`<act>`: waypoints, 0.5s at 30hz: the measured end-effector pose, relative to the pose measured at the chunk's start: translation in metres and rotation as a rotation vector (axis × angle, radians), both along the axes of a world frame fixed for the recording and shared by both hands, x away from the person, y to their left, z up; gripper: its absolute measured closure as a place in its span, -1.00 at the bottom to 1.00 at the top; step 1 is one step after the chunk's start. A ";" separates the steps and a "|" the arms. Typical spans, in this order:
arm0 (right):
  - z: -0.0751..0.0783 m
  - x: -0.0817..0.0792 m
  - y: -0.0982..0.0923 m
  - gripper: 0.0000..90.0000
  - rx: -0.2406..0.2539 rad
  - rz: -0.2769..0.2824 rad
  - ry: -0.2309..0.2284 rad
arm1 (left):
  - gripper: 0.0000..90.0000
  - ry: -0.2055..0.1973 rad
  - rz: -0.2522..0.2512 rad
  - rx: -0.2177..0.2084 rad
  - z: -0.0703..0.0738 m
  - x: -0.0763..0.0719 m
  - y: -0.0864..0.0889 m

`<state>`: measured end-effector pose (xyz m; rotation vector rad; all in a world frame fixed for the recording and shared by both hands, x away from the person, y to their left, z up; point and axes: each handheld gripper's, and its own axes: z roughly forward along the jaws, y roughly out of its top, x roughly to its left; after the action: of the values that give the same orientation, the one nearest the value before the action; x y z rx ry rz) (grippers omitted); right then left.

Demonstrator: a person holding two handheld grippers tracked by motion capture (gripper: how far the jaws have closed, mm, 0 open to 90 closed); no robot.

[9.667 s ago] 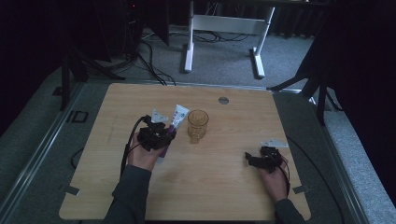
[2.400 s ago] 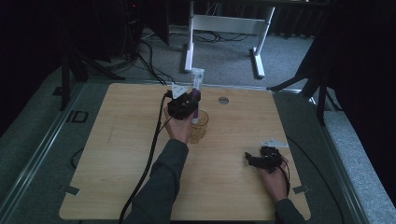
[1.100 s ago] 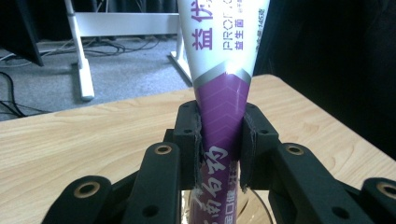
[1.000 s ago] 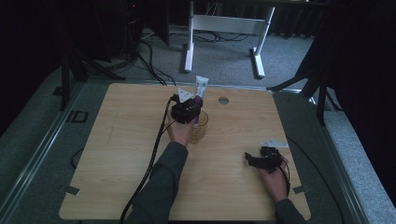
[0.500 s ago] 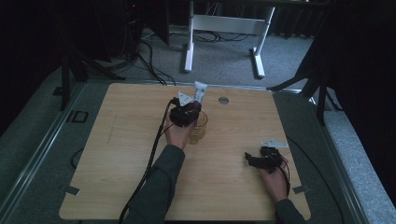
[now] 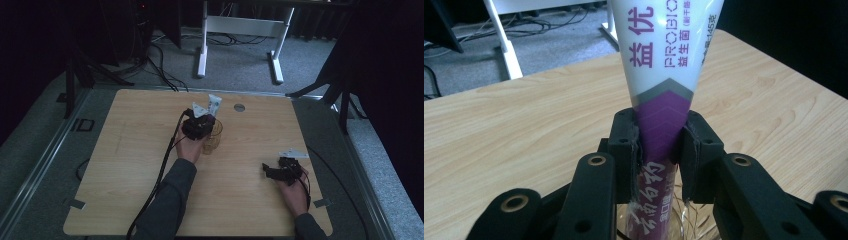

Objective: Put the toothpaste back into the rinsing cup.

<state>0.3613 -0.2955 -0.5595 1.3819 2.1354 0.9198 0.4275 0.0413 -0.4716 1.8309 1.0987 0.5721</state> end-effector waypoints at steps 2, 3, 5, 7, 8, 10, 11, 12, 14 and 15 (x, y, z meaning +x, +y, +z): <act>0.000 0.000 0.000 -0.57 0.001 -0.001 0.001 | 0.56 0.002 -0.001 0.002 -0.001 0.000 0.000; 0.000 0.000 0.000 -0.57 0.001 -0.001 0.001 | 0.55 0.009 -0.004 0.010 -0.003 -0.001 -0.001; 0.000 0.000 0.000 -0.57 0.002 -0.001 0.001 | 0.55 0.014 -0.006 0.016 -0.005 -0.001 -0.001; 0.000 0.000 0.000 -0.57 0.001 -0.001 0.001 | 0.54 0.021 -0.009 0.023 -0.008 -0.002 -0.001; 0.000 0.000 0.000 -0.57 0.002 -0.001 0.001 | 0.54 0.020 -0.010 0.024 -0.010 -0.003 -0.001; 0.000 0.000 0.000 -0.57 0.002 -0.001 0.001 | 0.54 0.019 -0.012 0.016 -0.010 -0.005 -0.001; 0.000 0.000 0.000 -0.57 0.002 -0.001 0.001 | 0.53 0.017 -0.014 0.019 -0.010 -0.006 -0.002; 0.000 0.000 0.000 -0.57 0.002 -0.001 0.001 | 0.53 0.016 -0.020 0.023 -0.010 -0.007 -0.002; 0.000 0.000 0.000 -0.57 0.002 -0.001 0.001 | 0.50 0.015 -0.026 0.029 -0.010 -0.007 -0.003; 0.000 0.000 0.000 -0.57 0.002 -0.002 0.001 | 0.48 0.011 -0.029 0.033 -0.010 -0.009 -0.004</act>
<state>0.3612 -0.2952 -0.5594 1.3853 2.1349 0.9206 0.4187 0.0376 -0.4812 1.8777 1.0736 0.5667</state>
